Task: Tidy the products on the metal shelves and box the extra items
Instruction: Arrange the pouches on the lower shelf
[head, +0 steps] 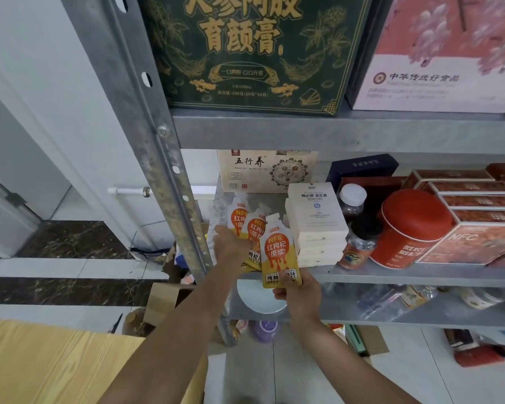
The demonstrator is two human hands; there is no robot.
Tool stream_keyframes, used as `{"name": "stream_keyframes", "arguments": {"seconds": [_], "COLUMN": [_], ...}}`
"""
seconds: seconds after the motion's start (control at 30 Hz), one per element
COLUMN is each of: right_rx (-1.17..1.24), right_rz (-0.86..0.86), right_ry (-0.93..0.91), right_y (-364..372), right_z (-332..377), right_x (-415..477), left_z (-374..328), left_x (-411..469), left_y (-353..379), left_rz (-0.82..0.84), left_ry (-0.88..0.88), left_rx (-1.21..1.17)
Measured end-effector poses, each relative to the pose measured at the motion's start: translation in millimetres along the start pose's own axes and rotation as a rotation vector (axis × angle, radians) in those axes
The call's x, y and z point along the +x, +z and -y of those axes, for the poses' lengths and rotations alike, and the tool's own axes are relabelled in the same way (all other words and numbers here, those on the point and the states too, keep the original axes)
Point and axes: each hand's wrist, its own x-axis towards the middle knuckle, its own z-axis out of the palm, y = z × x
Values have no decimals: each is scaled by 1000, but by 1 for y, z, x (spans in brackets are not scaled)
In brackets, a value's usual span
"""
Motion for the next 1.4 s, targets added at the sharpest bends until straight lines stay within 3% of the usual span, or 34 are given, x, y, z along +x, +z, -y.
{"name": "stream_keyframes", "arguments": {"seconds": [0.4, 0.67, 0.73, 0.83, 0.9, 1.27, 1.4], "right_rx": [-21, 391, 195, -325, -441, -182, -63], "right_rz": [46, 644, 696, 682, 656, 459, 519], "right_ry": [103, 445, 363, 223, 197, 244, 176], "right_y": [-1, 15, 13, 10, 12, 26, 23], "right_z": [0, 26, 31, 33, 31, 39, 42], "right_x": [0, 4, 9, 14, 18, 22, 19], "left_z": [-13, -8, -9, -10, -9, -6, 0], "left_x": [-58, -69, -70, -70, -70, -68, -64], "left_y": [-28, -39, -39, -40, -39, -39, -39], "left_rz": [-187, -177, -179, -175, -169, -149, 20], "left_ry": [353, 275, 263, 241, 228, 204, 111], "left_rx": [-119, -186, -198, -247, -275, -287, -459]}}
